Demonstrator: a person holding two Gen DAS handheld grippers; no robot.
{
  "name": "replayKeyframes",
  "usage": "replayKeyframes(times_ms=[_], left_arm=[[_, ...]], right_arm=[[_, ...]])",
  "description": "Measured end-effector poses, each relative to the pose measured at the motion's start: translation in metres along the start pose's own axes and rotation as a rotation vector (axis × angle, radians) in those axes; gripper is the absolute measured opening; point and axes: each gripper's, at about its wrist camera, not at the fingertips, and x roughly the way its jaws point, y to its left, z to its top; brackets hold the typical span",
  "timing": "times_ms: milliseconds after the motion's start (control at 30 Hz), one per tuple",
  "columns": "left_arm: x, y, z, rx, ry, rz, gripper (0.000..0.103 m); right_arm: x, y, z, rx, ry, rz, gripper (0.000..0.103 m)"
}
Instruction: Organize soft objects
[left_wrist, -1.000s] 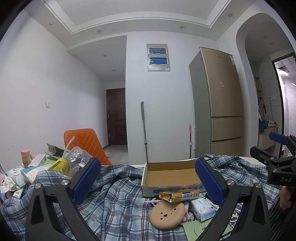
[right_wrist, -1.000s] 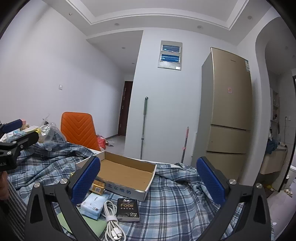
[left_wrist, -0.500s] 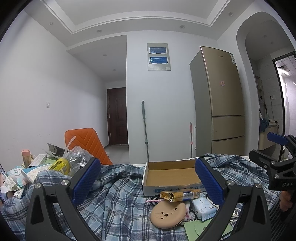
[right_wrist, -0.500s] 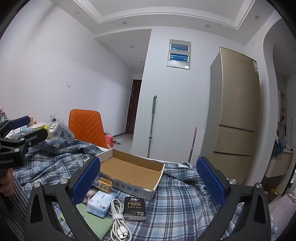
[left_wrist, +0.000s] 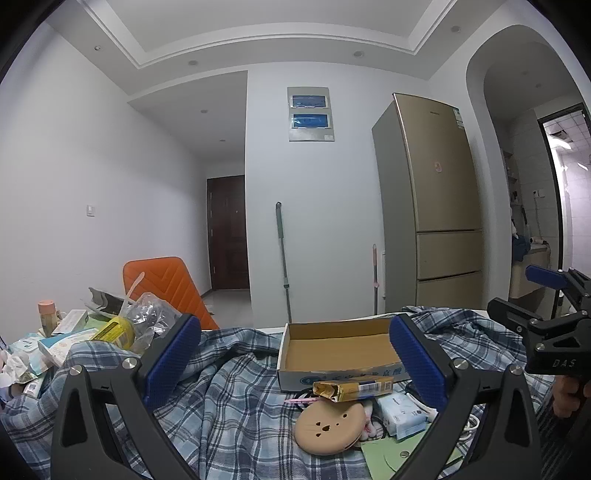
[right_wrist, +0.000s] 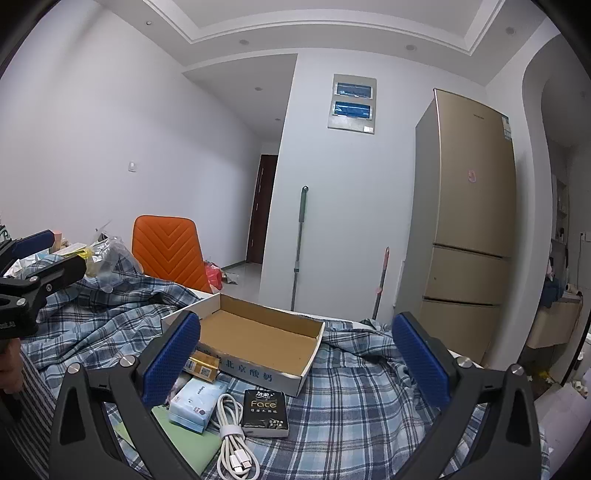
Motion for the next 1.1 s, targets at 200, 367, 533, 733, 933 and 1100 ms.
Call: replayKeyframes(times_ms=[200,367,533,733,933,1100], left_arm=[[-0.003,-0.002,-0.001,0.002,-0.007,-0.038,0.103],[-0.003,-0.003,-0.001,0.006,-0.009,-0.034,0.103],[0.001,-0.004,-0.003,0.01,0.001,-0.024,0.103],[0.006,-0.002,-0.004,0.005,0.026,-0.028,0.103],[0.012,-0.003,-0.006,0.007,0.05,-0.053,0.103],[0.016,-0.002,-0.006,0.001,0.061,-0.09,0.103]], right_arm=[[0.004,-0.002,-0.001,0.008,0.018,0.002,0.103],[0.006,-0.003,-0.001,0.017,0.032,0.006,0.103],[0.009,-0.005,-0.001,0.027,0.048,0.005,0.103],[0.012,-0.003,-0.002,0.021,0.062,0.004,0.103],[0.016,0.001,-0.002,-0.004,0.083,-0.001,0.103],[0.022,-0.007,-0.003,0.036,0.114,0.005,0.103]])
